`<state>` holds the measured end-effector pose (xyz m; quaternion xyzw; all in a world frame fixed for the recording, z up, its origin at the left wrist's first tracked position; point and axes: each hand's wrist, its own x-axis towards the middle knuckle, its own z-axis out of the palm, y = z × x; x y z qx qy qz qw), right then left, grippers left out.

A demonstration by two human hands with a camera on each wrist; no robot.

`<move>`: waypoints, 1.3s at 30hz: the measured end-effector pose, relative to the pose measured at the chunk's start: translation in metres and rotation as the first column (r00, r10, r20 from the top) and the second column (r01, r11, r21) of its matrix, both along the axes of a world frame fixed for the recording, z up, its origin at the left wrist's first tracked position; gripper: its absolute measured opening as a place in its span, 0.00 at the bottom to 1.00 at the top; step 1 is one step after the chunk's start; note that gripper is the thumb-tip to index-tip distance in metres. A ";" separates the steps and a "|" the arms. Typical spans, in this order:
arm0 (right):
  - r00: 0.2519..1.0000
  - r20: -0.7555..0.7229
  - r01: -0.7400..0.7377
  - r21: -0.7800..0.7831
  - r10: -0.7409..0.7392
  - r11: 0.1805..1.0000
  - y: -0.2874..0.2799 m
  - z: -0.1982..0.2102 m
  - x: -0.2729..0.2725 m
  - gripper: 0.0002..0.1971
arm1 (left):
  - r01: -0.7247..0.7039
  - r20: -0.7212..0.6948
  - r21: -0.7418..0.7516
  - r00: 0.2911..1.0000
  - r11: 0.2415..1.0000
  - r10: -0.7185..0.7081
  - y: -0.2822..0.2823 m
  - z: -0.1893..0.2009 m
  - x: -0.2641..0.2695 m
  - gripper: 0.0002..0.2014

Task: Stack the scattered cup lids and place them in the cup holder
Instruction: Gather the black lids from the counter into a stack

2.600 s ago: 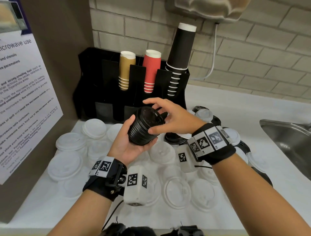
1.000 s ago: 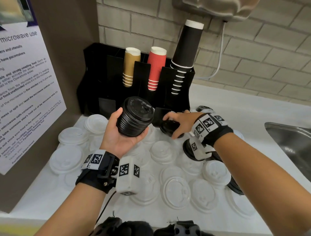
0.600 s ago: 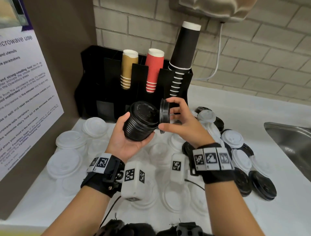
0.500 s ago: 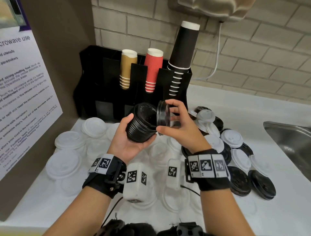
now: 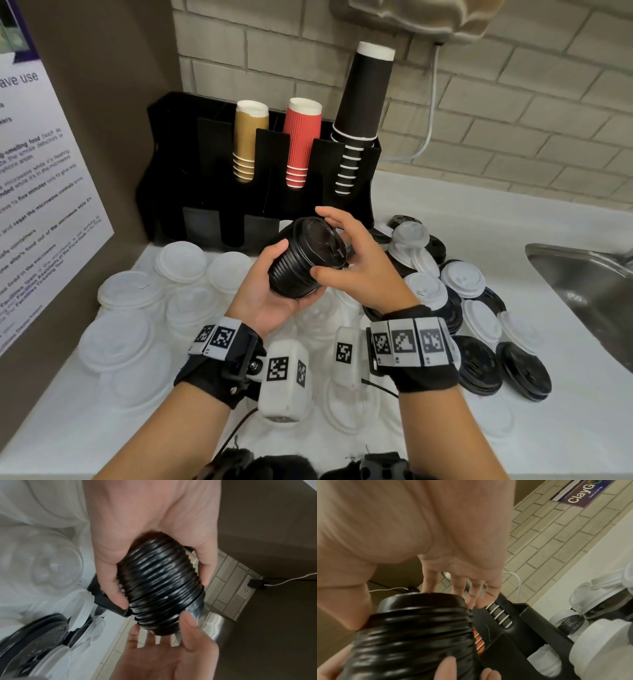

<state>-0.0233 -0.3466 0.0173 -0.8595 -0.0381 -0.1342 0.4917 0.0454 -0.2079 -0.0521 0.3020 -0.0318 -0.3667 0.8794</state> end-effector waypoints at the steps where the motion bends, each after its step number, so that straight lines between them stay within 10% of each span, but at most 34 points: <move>1: 1.000 0.001 -0.003 0.002 0.003 1.000 -0.001 -0.001 0.000 0.39 | 0.002 -0.006 0.000 1.000 1.000 -0.002 -0.001 0.001 -0.001 0.17; 11: 0.953 -0.181 0.191 -0.266 -0.243 0.945 -0.063 0.025 0.004 0.18 | -0.024 -0.144 -0.154 0.990 0.988 0.002 0.001 0.006 0.004 0.32; 16: 0.661 -0.543 -0.304 -0.825 -0.518 0.477 -0.078 0.013 0.008 0.34 | -0.076 -0.136 -0.175 0.989 0.982 0.053 0.002 0.010 0.006 0.34; 19: 0.635 -0.554 -0.359 -0.829 -0.538 0.429 -0.078 -0.004 0.005 0.39 | -0.087 -0.134 -0.190 0.989 0.978 0.062 0.001 0.011 0.004 0.29; 30: 0.681 -0.549 -0.192 -0.773 -0.484 0.605 -0.081 -0.013 0.001 0.34 | -0.026 -0.127 -0.119 0.992 0.993 0.011 0.002 0.013 -0.002 0.32; 39: 0.942 -0.315 0.110 -0.037 -0.116 0.993 -0.073 0.020 -0.002 0.27 | -0.001 -0.041 -0.166 0.999 0.986 -0.005 0.002 0.010 0.001 0.27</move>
